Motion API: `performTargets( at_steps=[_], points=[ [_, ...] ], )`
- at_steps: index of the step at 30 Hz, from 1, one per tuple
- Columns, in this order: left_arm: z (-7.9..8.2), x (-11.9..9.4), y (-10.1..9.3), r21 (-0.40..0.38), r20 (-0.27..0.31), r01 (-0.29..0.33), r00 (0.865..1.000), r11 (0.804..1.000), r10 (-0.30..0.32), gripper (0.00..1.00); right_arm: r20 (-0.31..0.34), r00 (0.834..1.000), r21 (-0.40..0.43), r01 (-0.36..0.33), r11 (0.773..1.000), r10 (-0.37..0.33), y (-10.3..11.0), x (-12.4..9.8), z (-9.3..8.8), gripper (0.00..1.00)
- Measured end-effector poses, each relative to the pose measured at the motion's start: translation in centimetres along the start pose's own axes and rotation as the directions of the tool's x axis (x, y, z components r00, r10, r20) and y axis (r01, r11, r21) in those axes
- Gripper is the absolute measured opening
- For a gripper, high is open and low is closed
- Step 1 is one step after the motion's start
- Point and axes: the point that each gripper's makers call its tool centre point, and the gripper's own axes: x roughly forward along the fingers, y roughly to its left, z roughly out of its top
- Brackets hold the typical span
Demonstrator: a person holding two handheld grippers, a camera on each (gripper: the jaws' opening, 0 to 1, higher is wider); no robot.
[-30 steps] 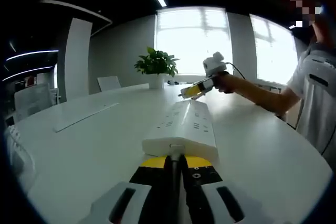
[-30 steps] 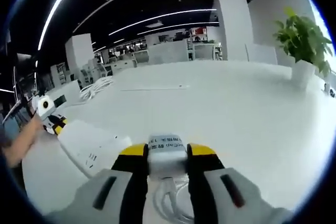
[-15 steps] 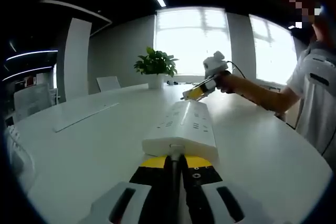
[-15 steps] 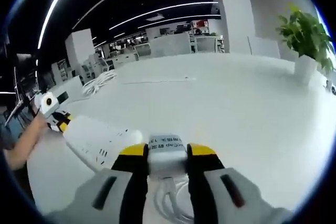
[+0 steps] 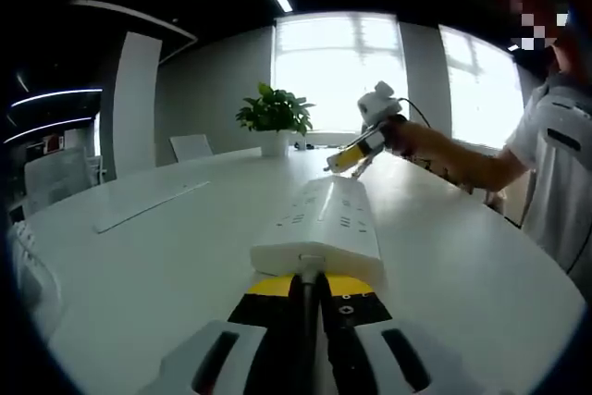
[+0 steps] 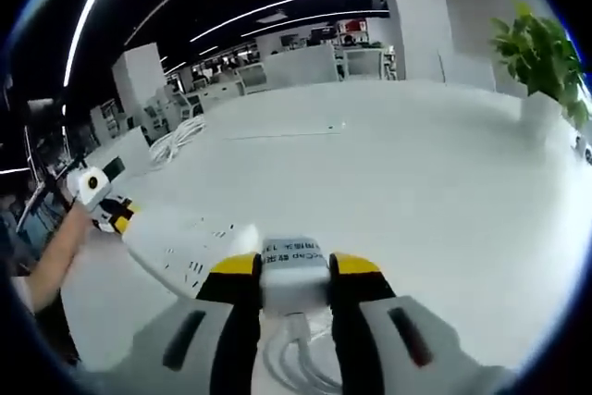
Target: Straighten the power strip on the desk, plug the charger into it
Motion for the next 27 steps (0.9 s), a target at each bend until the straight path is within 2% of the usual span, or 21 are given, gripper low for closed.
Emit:
performTargets(
  at_steps=[11, 16, 24, 27],
  points=[
    [0.0, 0.0, -0.1, 0.000, 0.000, 0.000, 1.000, 1.000, 0.000, 0.13, -0.026, 1.000, -0.007, -0.012, 1.000, 0.012, 0.7, -1.2, 1.2, 0.28],
    [0.0, 0.0, -0.1, 0.000, 0.000, -0.001, 1.000, 1.000, 0.001, 0.13, -0.036, 0.998, 0.038, -0.040, 0.998, 0.042, 1.2, -1.5, 1.8, 0.28],
    [-0.1, 0.0, -0.3, 0.000, 0.000, -0.002, 1.000, 1.000, 0.002, 0.13, -0.074, 0.997, -0.015, -0.029, 0.999, 0.028, 2.1, -1.9, 2.0, 0.28],
    [-0.1, 0.0, -0.3, 0.000, 0.000, -0.003, 1.000, 1.000, 0.003, 0.13, -0.103, 0.994, 0.032, -0.023, 0.999, 0.026, 2.0, -2.1, 1.9, 0.28]
  ],
)
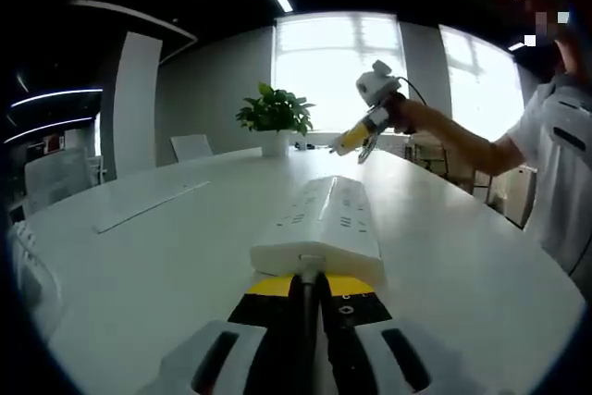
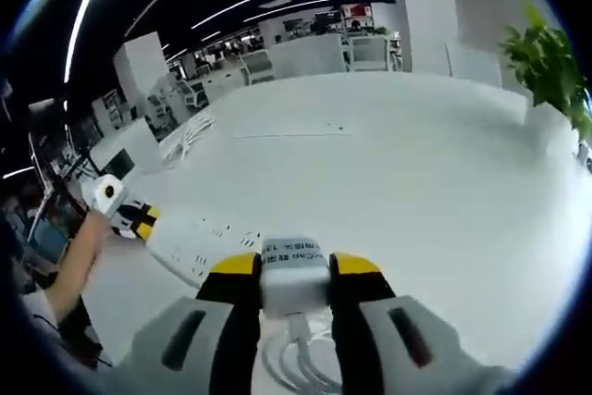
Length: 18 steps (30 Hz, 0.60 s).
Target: Straighten the power strip on the desk, plug the charger into it
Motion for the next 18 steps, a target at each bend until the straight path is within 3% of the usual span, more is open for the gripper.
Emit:
performTargets(
  at_steps=[6, 18],
  points=[
    [0.0, 0.0, 0.0, 0.001, 0.000, -0.003, 1.000, 1.000, 0.003, 0.13, -0.023, 1.000, 0.024, 0.015, 1.000, -0.015, -0.3, -0.8, 0.4, 0.28],
    [-0.1, 0.0, 0.1, 0.002, 0.000, -0.006, 1.000, 1.000, 0.006, 0.13, -0.067, 0.997, -0.025, 0.046, 0.999, -0.048, 0.3, -1.9, 1.0, 0.28]
  ],
)
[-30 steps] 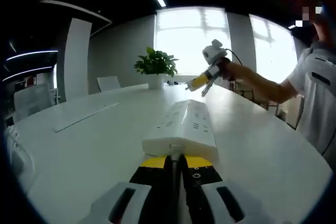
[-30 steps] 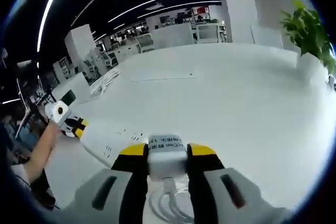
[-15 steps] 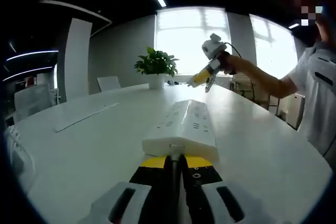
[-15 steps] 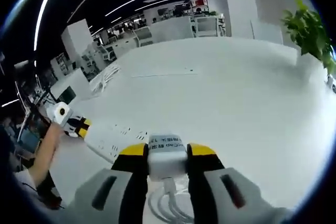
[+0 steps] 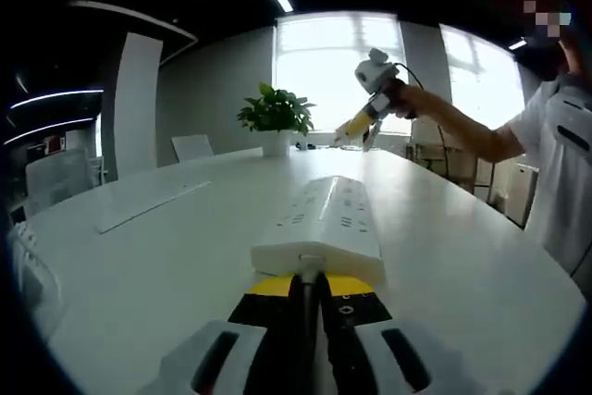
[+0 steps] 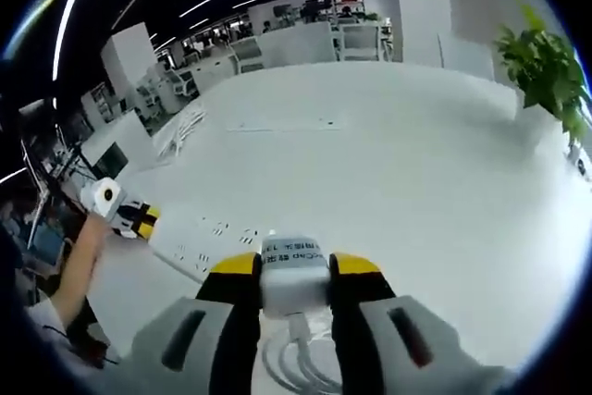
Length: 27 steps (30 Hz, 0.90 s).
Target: Straighten the power strip on the desk, plug the charger into it
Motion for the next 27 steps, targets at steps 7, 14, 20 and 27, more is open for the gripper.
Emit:
performTargets(
  at_steps=[7, 14, 20, 27],
  points=[
    [0.0, 0.0, 0.0, 0.000, 0.000, -0.001, 1.000, 1.000, 0.001, 0.13, -0.027, 1.000, -0.005, -0.003, 1.000, 0.003, 0.6, 0.1, -0.1, 0.28],
    [0.0, 0.0, 0.0, 0.001, 0.000, -0.001, 1.000, 1.000, 0.001, 0.13, -0.076, 0.997, -0.050, 0.020, 0.999, -0.023, 0.6, 0.7, -0.5, 0.28],
    [0.0, -0.1, 0.0, 0.001, 0.000, -0.001, 1.000, 1.000, 0.001, 0.13, -0.108, 0.994, -0.050, 0.017, 0.999, -0.023, 1.2, 0.8, -0.7, 0.28],
    [0.0, -0.1, 0.0, 0.001, 0.000, -0.001, 1.000, 1.000, 0.001, 0.13, -0.133, 0.991, -0.090, 0.021, 0.996, -0.033, 1.6, 1.0, 0.2, 0.28]
  ],
)
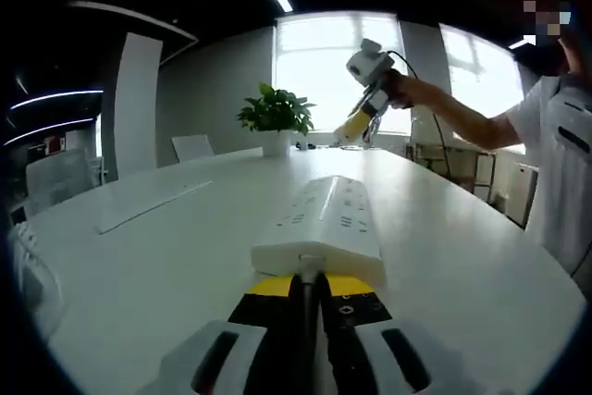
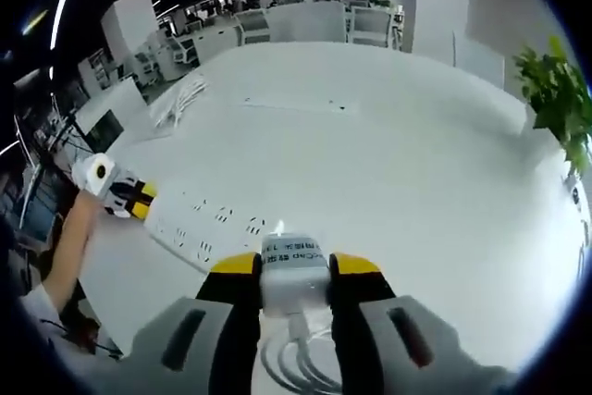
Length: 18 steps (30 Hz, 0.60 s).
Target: Straighten the power strip on the desk, plug the charger into it
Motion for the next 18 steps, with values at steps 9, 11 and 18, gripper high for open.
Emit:
performTargets(
  at_steps=[9, 11, 18],
  points=[
    [0.0, 0.0, 0.0, -0.001, -0.001, 0.001, 1.000, 1.000, -0.001, 0.13, -0.049, 0.999, -0.002, -0.018, 1.000, 0.018, 0.9, 0.5, -0.4, 0.28],
    [0.0, 0.0, 0.0, -0.004, 0.000, 0.002, 1.000, 1.000, -0.002, 0.13, -0.066, 0.998, -0.007, -0.016, 1.000, 0.015, 1.0, 0.6, -0.8, 0.28],
    [0.0, 0.0, -0.1, -0.004, 0.000, 0.006, 1.000, 1.000, -0.006, 0.13, -0.114, 0.993, -0.009, -0.008, 1.000, 0.007, 1.2, 0.6, -1.6, 0.28]
  ],
)
